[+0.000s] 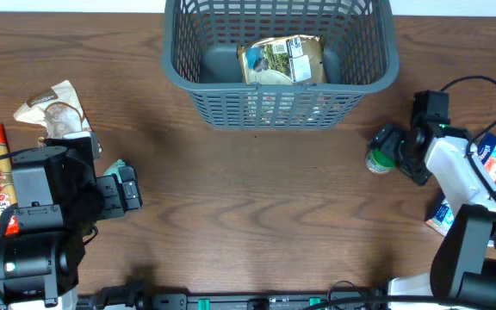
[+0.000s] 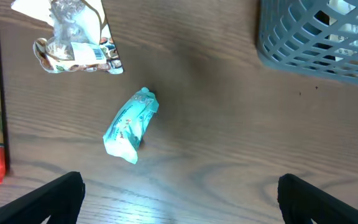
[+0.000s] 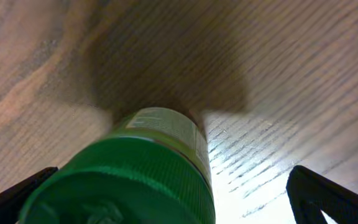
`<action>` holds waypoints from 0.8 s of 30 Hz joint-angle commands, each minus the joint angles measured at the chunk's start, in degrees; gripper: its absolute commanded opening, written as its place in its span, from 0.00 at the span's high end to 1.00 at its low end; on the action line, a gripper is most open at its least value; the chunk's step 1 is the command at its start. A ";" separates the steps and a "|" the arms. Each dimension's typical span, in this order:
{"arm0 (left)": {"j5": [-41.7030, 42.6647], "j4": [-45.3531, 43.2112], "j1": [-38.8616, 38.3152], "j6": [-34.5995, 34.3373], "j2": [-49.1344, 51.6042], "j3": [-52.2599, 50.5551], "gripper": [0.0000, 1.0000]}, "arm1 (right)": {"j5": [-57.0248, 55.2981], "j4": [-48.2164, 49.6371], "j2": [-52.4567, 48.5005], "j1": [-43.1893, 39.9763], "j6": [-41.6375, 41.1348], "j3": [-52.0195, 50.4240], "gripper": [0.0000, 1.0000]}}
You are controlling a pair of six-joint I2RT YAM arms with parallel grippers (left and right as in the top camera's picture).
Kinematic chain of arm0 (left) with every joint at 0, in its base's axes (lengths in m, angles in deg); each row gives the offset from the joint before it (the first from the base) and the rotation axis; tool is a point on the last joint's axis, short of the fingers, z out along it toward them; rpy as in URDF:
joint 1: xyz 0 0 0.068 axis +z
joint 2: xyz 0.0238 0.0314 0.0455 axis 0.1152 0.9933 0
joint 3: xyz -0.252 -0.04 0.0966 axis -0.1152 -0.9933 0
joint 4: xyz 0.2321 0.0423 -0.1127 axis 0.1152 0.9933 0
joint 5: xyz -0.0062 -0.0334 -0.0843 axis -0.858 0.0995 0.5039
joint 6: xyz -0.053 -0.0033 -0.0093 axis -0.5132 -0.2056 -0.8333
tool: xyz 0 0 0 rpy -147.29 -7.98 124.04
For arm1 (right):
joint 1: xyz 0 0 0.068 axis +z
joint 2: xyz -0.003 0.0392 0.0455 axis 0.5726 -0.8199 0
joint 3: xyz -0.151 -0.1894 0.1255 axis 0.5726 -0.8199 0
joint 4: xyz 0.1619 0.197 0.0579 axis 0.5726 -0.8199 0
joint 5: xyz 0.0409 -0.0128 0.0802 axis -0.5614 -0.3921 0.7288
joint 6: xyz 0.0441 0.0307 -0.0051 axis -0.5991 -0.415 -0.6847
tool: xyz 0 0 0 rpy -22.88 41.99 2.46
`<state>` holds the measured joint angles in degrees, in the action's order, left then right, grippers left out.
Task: Pack container
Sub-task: 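Move the right gripper down and grasp the green-lidded jar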
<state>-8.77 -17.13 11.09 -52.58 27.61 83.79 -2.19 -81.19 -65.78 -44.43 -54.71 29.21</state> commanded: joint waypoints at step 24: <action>0.39 0.55 0.28 0.76 -0.11 1.33 0.02 | -0.61 8.35 -0.90 0.22 1.49 -8.11 0.37</action>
<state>-8.75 -17.04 11.06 -52.58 27.61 83.79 -2.17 -72.82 -65.93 -44.43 -53.23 21.61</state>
